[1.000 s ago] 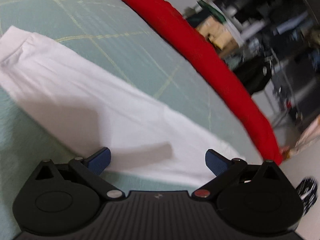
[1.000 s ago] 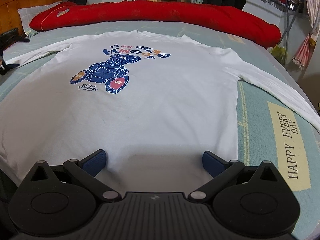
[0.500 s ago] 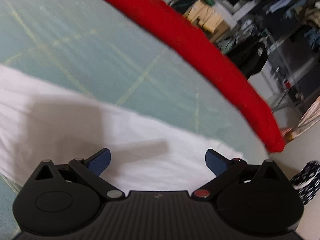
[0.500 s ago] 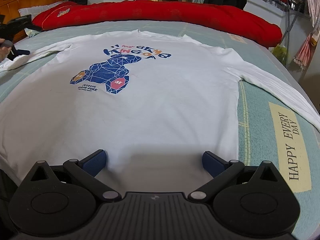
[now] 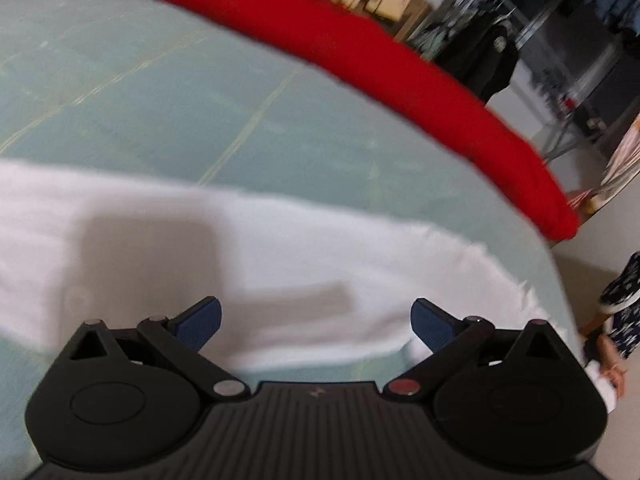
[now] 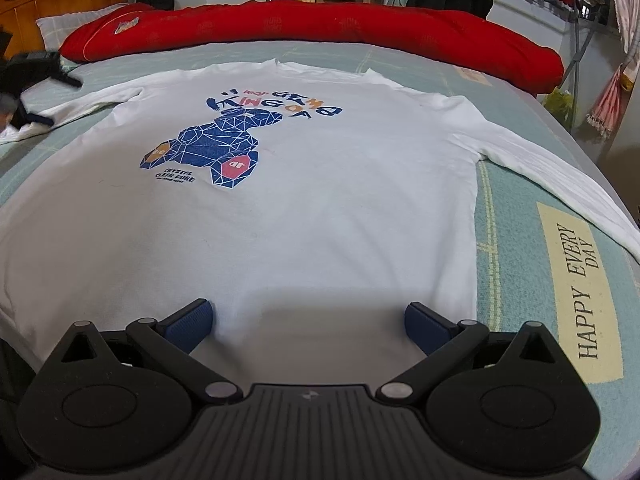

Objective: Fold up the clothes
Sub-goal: 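Roll the left tool and move it over the sleeve nearest it, then lower the open left tool onto the sleeve cuff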

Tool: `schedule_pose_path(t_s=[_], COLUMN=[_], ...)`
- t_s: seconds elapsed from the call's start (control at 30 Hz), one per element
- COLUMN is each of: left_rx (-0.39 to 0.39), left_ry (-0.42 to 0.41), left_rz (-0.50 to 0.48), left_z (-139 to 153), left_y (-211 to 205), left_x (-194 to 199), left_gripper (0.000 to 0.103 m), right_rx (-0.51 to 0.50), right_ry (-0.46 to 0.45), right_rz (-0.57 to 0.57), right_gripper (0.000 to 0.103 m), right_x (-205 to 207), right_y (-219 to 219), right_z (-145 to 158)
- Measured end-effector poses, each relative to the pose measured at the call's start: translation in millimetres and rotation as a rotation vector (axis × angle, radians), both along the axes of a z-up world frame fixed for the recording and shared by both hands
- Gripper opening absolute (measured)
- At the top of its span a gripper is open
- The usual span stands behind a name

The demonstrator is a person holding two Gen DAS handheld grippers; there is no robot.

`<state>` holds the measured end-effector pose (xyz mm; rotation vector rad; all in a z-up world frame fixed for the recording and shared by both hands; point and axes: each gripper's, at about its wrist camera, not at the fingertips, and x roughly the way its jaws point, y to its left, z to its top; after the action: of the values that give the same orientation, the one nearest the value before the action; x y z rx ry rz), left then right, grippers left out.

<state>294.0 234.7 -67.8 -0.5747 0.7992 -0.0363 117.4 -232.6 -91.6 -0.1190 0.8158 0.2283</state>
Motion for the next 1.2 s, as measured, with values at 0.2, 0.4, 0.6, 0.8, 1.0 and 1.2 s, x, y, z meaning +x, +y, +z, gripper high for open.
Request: schedule_pose_path(t_s=[0.2, 0.4, 0.6, 0.8, 1.0, 1.2], left_rx=[-0.052, -0.059, -0.07, -0.126, -0.131, -0.146], left_ry=[-0.004, 0.01, 0.001, -0.066, -0.008, -0.012], left_rz=[-0.049, -0.077, -0.086, -0.086, -0.108, -0.11], left_z=[-10.2, -29.5, -13.4, -2.1, -31.4, -23.6], left_y=[-26.7, -41.0, -34.4, -41.6, -57.8, -49.9], left_x=[23.6, 5.1, -7.3, 18.3, 23.2, -10.5], left_gripper=[0.101, 0.1, 0.101, 0.101, 0.101, 0.101], right_rx=[-0.007, -0.003, 0.0, -0.001, -0.006, -0.001], right_ry=[0.009, 0.008, 0.006, 0.006, 0.011, 0.008], right_rz=[-0.008, -0.013, -0.012, -0.014, -0.021, -0.02], right_gripper=[0.103, 0.103, 0.103, 0.103, 0.103, 0.103], right_x=[0.4, -0.1, -0.3, -0.2, 0.1, 0.0], right_y=[1.1, 0.6, -0.1, 0.8, 2.4, 1.9], right_z=[1.3, 0.7, 0.6, 0.0, 0.5, -0.2])
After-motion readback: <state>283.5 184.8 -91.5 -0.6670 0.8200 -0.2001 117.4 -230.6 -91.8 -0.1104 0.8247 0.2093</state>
